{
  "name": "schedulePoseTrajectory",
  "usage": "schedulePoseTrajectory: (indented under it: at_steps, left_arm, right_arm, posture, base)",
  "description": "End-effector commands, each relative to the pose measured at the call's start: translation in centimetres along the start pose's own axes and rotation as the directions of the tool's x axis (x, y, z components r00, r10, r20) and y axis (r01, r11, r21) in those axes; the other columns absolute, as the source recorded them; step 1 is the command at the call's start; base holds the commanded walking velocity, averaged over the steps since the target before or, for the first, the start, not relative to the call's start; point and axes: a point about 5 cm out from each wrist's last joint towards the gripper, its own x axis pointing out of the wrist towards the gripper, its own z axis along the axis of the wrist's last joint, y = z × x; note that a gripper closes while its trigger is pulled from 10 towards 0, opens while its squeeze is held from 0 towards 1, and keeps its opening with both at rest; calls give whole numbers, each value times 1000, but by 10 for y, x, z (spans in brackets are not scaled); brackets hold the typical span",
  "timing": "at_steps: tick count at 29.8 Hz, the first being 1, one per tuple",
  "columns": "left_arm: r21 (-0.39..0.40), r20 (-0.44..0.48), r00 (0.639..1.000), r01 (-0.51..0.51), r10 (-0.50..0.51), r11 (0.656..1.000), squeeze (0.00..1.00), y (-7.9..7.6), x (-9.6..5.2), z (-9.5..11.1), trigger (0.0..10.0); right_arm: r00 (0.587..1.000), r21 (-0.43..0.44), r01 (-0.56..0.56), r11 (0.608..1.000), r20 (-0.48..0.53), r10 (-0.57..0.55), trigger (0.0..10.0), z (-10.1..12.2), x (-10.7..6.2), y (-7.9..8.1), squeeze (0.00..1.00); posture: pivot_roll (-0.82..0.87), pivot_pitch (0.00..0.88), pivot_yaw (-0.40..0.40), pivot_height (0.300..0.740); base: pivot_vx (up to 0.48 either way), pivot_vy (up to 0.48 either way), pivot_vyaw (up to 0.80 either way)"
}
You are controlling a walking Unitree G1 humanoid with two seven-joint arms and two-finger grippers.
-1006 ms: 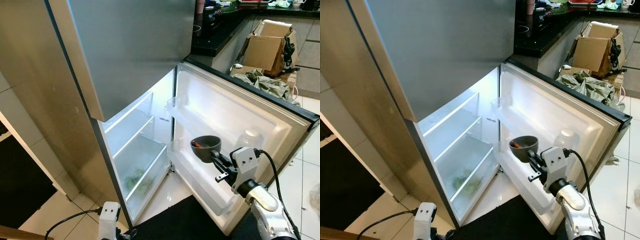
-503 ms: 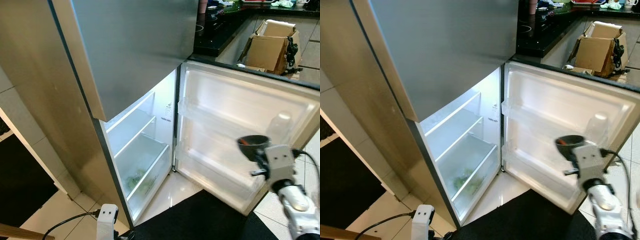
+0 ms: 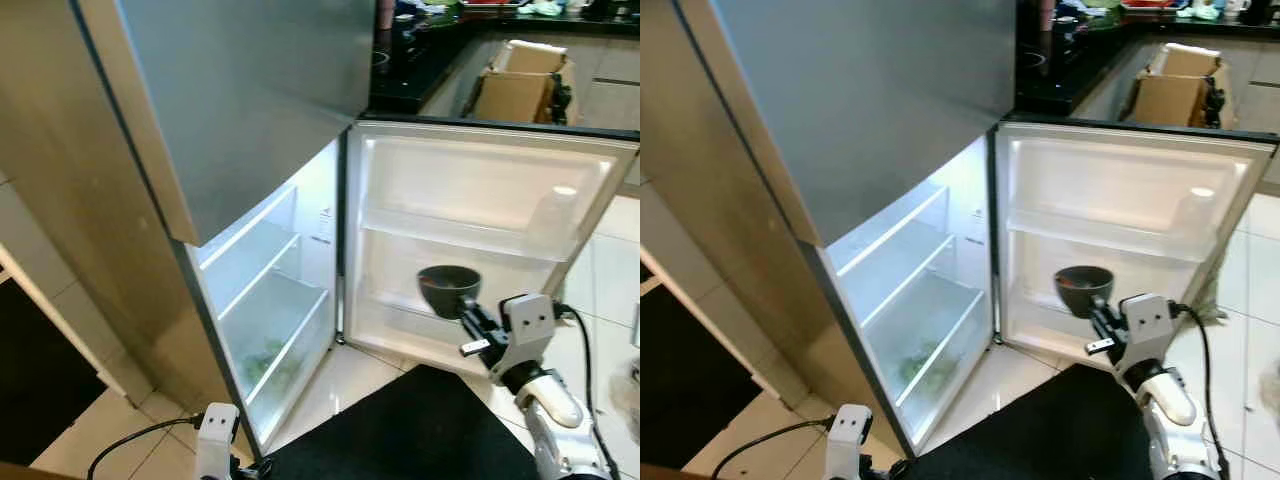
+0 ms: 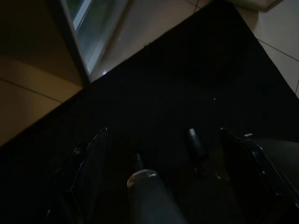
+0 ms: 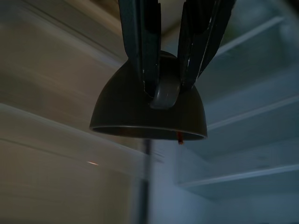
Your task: Restocking fridge
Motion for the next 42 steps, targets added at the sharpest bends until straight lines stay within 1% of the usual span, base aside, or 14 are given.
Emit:
schedulePoseTrajectory:
  at_steps: [1,3,5,6,8,11,12,14,19,21,24,33,38,42]
  left_arm:
    - [10,-7,1000,-7,7,1000,0,4,-2,-1,10000]
    - [10,-7,1000,-8,9,1000,0,4,-2,-1,10000]
    - [10,-8,1000,-10,10,1000,0,4,-2,-1,10000]
    - [8,-11,1000,-11,11,1000,0,4,-2,-2,10000]
    - [8,-12,1000,-11,11,1000,0,4,-3,-2,10000]
    - [4,-15,1000,-10,10,1000,0,4,-3,-3,10000]
    - [-4,-16,1000,-11,11,1000,0,4,-2,-3,10000]
    - [-8,-17,1000,-10,10,1000,0,3,-2,-4,10000]
    - [-12,-19,1000,-13,12,1000,0,2,-2,-4,10000]
    - [-12,-19,1000,-13,12,1000,0,2,-2,-4,10000]
    - [-7,-24,999,-30,29,1000,0,4,-3,-5,10000]
    - [7,-41,999,-36,36,999,0,7,-4,-6,10000]
    - [10,-45,999,-29,30,1000,0,7,-4,-7,10000]
    - [7,-45,999,-19,19,1000,0,5,-4,-7,10000]
  right_arm:
    - [999,38,-49,998,11,49,10000,0,3,10,0]
    - [997,45,-77,996,12,76,10000,0,6,16,0]
    - [996,47,-84,995,13,83,10000,1,7,18,0]
    - [994,55,-109,993,9,109,10000,0,10,23,0]
    - [993,61,-119,991,7,119,10000,0,10,25,0]
    - [987,69,-158,985,11,158,10000,1,12,32,0]
    - [983,74,-184,980,12,183,10000,1,14,38,0]
    - [981,78,-194,978,11,194,10000,1,15,40,0]
    - [970,129,-241,962,20,241,10000,2,19,51,0]
    - [970,129,-241,962,20,241,10000,2,19,51,0]
    - [959,157,-283,946,9,285,10000,-2,19,60,0]
    - [953,176,-298,938,2,302,10000,-3,20,66,0]
    - [955,168,-291,942,-4,296,10000,-4,21,66,0]
    - [964,186,-260,947,-13,267,10000,-5,24,66,0]
  posture:
    - [-165,31,60,740]
    - [-165,29,58,740]
    - [-165,28,57,740]
    - [-166,26,56,740]
    - [-166,26,56,740]
    - [-168,26,55,740]
    - [-167,28,53,740]
    - [-167,28,53,740]
    - [-161,28,52,740]
    - [-161,28,52,740]
    - [-158,25,55,740]
    - [-157,24,60,740]
    - [-156,24,60,740]
    - [-154,24,59,740]
  base:
    - [0,0,0]
    - [0,0,0]
    - [0,0,0]
    - [0,0,0]
    - [0,0,0]
    - [0,0,0]
    - [0,0,0]
    - [0,0,0]
    - [0,0,730]
    - [0,0,794]
    - [0,0,788]
    - [0,0,784]
    - [0,0,765]
    - [0,-441,0]
